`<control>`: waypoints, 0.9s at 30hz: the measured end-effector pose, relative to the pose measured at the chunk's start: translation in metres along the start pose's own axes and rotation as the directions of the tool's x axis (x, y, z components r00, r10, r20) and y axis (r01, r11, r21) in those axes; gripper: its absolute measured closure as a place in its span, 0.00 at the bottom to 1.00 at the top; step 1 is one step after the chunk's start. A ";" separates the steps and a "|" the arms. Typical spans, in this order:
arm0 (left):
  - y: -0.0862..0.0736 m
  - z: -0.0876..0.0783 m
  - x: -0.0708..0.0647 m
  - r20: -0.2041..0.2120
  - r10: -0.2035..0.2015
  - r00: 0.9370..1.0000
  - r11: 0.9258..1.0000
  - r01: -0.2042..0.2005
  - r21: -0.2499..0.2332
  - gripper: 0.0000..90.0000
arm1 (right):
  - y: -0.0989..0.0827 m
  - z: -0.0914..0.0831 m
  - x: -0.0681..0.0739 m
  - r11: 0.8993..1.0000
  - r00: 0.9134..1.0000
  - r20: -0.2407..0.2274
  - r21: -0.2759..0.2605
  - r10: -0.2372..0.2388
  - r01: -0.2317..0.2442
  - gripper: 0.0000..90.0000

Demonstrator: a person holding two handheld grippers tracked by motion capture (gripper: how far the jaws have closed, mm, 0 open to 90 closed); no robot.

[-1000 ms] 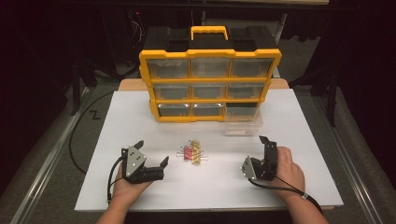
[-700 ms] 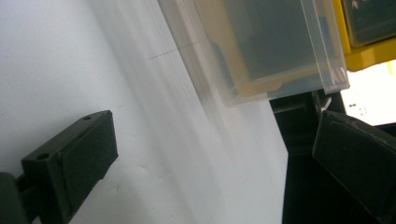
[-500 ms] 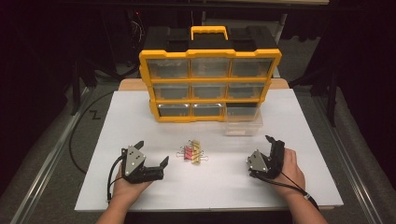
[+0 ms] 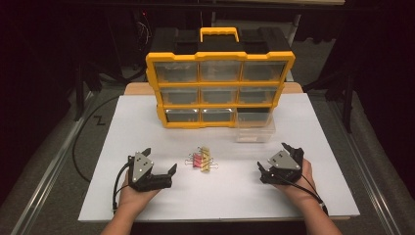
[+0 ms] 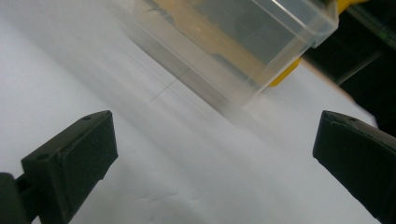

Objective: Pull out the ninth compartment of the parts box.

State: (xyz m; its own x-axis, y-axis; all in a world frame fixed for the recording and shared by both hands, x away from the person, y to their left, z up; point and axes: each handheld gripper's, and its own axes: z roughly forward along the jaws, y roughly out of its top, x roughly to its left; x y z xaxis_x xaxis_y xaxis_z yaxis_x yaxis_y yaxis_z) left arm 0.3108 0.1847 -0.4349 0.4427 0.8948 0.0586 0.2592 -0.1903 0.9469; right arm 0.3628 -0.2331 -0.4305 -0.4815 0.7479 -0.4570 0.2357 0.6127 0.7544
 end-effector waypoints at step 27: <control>-0.001 0.004 0.002 -0.019 -0.001 1.000 1.000 0.001 0.019 0.00 | 0.001 0.001 -0.013 0.936 0.925 -0.167 -0.032 0.341 -0.350 0.01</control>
State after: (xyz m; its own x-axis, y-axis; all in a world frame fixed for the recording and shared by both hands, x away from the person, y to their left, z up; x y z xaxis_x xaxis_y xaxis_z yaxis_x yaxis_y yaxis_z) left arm 0.3150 0.1847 -0.4375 0.4262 0.9023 0.0641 0.2760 -0.1972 0.9407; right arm 0.3704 -0.2417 -0.4240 -0.5059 0.8581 -0.0874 0.3627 0.3035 0.8811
